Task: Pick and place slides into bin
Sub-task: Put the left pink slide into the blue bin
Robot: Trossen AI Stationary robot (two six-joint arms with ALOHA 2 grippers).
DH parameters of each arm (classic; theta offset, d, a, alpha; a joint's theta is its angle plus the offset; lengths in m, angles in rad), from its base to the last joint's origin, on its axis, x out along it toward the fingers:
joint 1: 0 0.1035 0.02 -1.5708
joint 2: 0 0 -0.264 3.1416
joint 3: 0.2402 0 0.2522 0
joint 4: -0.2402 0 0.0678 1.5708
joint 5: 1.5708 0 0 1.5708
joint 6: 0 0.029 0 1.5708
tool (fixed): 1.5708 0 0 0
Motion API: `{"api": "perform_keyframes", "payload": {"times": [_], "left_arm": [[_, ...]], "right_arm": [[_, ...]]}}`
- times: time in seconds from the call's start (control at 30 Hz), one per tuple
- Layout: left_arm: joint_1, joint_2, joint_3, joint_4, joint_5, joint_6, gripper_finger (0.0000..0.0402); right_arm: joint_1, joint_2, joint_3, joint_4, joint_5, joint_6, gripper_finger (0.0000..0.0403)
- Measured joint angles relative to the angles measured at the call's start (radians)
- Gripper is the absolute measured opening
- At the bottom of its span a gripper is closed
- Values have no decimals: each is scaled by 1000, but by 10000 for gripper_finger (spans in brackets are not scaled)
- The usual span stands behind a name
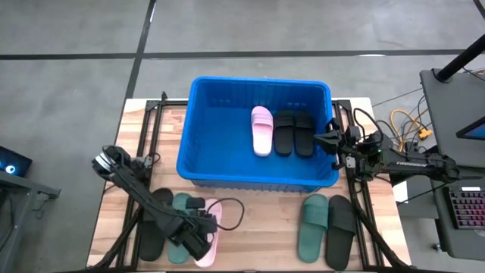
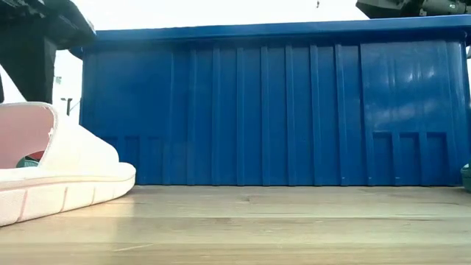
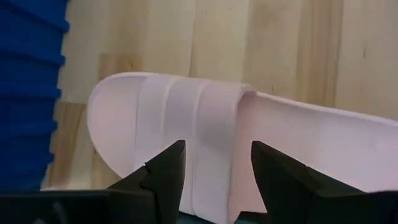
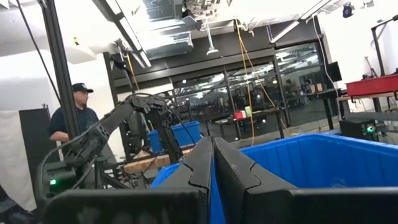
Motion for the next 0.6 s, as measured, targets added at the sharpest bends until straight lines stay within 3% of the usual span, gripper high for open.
{"api": "perform_keyframes", "payload": {"times": [0.27,0.6], "left_arm": [[-1,68,3,-8,-31,-23,168],[0,109,2,-64,-91,-171,168]], "right_arm": [[0,0,0,-10,0,48,9],[0,0,0,-22,-1,85,9]]}}
